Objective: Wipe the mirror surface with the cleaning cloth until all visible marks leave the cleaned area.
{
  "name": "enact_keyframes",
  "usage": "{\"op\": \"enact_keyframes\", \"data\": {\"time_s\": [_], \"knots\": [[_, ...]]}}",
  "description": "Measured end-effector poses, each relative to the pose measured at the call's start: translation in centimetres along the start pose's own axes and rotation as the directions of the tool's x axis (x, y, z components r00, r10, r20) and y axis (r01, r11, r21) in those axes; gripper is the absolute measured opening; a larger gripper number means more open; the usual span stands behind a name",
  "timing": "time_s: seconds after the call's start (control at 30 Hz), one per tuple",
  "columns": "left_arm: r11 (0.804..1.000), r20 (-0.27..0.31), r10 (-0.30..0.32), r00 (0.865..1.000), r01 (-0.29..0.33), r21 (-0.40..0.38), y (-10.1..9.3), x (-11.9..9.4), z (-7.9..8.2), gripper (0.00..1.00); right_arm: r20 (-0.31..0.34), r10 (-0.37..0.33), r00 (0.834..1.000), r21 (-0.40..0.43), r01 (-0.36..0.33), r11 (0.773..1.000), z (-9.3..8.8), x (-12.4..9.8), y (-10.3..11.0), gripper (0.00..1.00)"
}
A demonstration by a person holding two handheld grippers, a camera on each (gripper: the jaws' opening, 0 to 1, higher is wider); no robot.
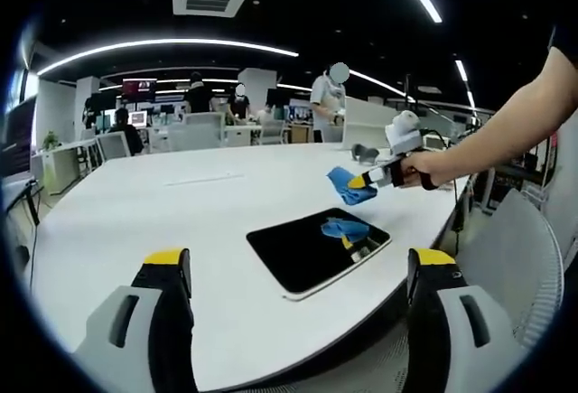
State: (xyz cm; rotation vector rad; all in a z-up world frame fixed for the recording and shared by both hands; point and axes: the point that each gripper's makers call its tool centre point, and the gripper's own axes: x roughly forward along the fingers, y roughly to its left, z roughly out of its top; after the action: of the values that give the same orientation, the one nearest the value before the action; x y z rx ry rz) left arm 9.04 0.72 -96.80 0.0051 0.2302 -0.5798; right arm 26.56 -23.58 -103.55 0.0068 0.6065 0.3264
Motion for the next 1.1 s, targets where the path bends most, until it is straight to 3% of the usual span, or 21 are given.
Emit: {"op": "enact_keyframes", "data": {"time_s": [0.27, 0.5, 0.73, 0.83, 1.1], "knots": [[1.0, -0.007, 0.004, 1.0, -0.004, -0.001, 0.1, 0.0, -0.1, 0.97, -0.088, 0.002, 0.996, -0.069, -0.009, 0.998, -2.4, 1.2, 1.5, 0.01], [1.0, -0.001, 0.012, 1.0, -0.012, 0.0, 0.2, 0.0, 0.0, 0.96, -0.152, -0.043, 0.987, -0.161, 0.018, 0.987, -3.8, 1.7, 0.9, 0.01], [1.0, 0.001, 0.005, 1.0, -0.005, -0.002, 0.2, 0.0, -0.1, 0.96, -0.149, -0.062, 0.987, -0.178, 0.035, 0.983, -3.8, 1.9, 0.5, 0.01], [1.0, -0.001, 0.002, 1.0, -0.002, -0.003, 0.2, 0.0, -0.2, 0.95, -0.151, -0.089, 0.985, -0.252, 0.048, 0.967, -3.8, 2.0, 0.2, 0.01], [1.0, 0.003, 0.006, 1.0, -0.006, -0.002, 0.2, 0.0, -0.1, 0.95, -0.167, -0.109, 0.98, -0.253, 0.064, 0.965, -3.6, 2.9, -0.8, 0.01]]}}
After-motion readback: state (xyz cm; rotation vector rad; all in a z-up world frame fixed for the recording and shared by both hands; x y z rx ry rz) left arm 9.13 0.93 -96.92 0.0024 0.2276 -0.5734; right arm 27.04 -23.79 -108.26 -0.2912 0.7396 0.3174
